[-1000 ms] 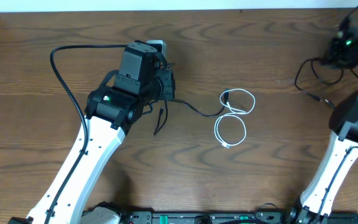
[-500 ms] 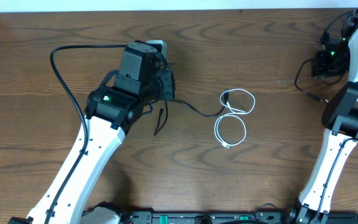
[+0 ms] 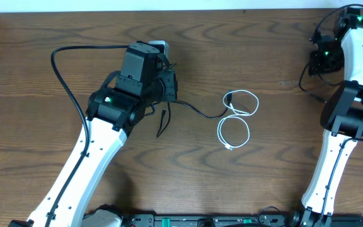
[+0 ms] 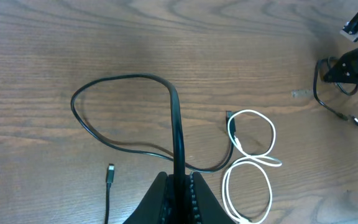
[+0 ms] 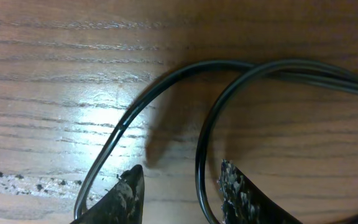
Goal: Untangle cables
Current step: 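Hold the black cable with the left gripper while the right gripper repositions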
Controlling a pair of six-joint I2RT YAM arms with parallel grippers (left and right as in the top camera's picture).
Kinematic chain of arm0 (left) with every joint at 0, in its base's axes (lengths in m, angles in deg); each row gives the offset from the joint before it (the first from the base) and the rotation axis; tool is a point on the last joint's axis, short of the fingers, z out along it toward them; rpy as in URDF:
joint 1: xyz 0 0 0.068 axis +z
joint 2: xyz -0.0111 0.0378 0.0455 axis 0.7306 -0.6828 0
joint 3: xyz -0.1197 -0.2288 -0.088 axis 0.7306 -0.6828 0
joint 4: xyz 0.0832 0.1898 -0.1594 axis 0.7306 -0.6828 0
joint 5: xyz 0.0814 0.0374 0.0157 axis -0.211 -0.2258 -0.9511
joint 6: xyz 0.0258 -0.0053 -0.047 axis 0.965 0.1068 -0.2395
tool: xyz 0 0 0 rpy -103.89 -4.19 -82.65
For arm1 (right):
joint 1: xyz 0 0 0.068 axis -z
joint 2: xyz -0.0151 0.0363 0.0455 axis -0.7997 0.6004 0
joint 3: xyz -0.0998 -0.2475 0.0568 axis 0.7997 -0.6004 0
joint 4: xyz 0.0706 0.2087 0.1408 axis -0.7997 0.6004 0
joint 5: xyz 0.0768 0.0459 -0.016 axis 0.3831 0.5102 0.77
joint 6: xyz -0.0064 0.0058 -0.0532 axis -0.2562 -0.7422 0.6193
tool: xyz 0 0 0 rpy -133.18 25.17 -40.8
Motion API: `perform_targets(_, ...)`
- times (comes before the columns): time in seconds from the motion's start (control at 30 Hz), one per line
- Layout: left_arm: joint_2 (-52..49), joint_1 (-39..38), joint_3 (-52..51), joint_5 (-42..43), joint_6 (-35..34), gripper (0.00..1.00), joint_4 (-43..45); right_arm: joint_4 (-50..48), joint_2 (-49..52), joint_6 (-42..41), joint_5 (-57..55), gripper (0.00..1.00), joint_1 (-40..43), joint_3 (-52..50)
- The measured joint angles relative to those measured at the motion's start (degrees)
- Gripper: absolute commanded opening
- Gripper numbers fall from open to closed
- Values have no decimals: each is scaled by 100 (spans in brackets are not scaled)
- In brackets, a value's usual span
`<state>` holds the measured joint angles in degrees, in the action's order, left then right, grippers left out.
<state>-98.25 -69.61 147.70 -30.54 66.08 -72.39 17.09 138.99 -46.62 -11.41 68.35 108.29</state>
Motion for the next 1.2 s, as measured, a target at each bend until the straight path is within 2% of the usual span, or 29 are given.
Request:
perform_targets(0.03, 0, 0, 0, 0, 0, 9, -2, -20, 0, 2, -2, 34, 0, -9)
perform_targets(0.1, 0, 0, 0, 0, 0, 9, -2, -35, 0, 17, -26, 22, 0, -46)
perform_targets(0.13, 0, 0, 0, 0, 0, 9, 0, -52, 2, 13, -46, 8, 0, -59)
perform_targets(0.2, 0, 0, 0, 0, 0, 9, -2, -111, 2, -96, -72, 1, 0, -72)
perform_targets(0.5, 0, 0, 0, 0, 0, 9, 4, -715, 2, -1635, -90, 1, 197, -50)
perform_targets(0.67, 0, 0, 0, 0, -2, 9, 9, -1141, -175, -2413, -129, 1, 535, 396)
perform_targets(0.87, 0, 0, 0, 0, -2, 9, 17, -2673, -1558, -3473, -170, 1, 1078, 778)
perform_targets(1.03, 0, 0, 0, 0, -2, 9, 20, -3593, -2212, -3738, -474, 1, 1137, 1025)
perform_targets(1.2, 0, 0, 0, 0, 0, 9, 26, -3759, -1731, -3788, -822, 1, 1106, 949)
